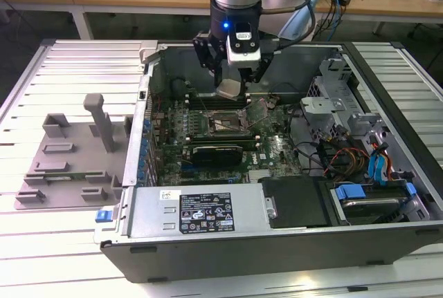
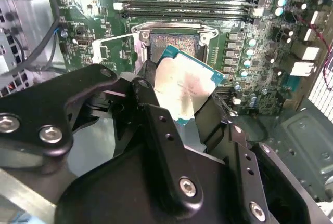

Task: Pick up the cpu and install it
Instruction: 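Place the cpu into insertion slot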

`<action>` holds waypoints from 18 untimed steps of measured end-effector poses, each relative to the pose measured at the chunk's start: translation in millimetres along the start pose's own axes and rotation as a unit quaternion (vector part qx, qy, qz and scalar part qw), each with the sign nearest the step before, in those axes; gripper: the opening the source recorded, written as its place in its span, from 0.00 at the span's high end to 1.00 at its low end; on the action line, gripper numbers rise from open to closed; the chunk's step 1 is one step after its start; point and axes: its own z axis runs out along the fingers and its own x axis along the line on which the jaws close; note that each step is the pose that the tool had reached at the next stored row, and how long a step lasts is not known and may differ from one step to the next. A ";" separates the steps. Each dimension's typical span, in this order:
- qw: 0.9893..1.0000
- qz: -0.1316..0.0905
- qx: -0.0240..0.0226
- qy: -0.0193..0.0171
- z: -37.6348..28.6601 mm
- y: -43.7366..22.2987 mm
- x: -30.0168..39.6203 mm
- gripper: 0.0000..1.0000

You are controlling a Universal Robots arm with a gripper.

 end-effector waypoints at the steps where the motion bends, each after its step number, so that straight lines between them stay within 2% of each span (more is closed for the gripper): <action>1: 1.000 0.020 0.000 -0.001 0.1 0.0 0.0 0.45; 3: 0.999 0.038 0.001 -0.002 0.1 0.0 0.0 0.45; 4: 0.998 0.058 0.001 -0.003 0.2 0.0 0.0 0.45; 5: 0.997 0.081 0.001 -0.004 0.2 0.0 0.0 0.45; 7: 0.995 0.097 0.001 -0.005 0.3 0.0 0.0 0.45; 8: 0.994 0.107 0.002 -0.006 0.3 0.0 0.0 0.45; 9: 0.992 0.126 0.002 -0.007 0.3 0.0 0.0 0.45; 10: 0.990 0.138 0.002 -0.007 0.3 0.0 0.0 0.45; 12: 0.986 0.164 0.002 -0.009 0.4 0.0 0.0 0.45; 13: 0.984 0.178 0.003 -0.009 0.4 0.0 0.0 0.45; 14: 0.981 0.195 0.003 -0.010 0.4 0.0 0.0 0.45; 15: 0.978 0.209 0.003 -0.011 0.4 0.0 0.0 0.45; 16: 0.974 0.226 0.003 -0.012 0.5 0.0 0.0 0.45; 17: 0.971 0.238 0.004 -0.013 0.5 0.0 0.0 0.45; 18: 0.969 0.246 0.004 -0.013 0.5 0.0 0.0 0.45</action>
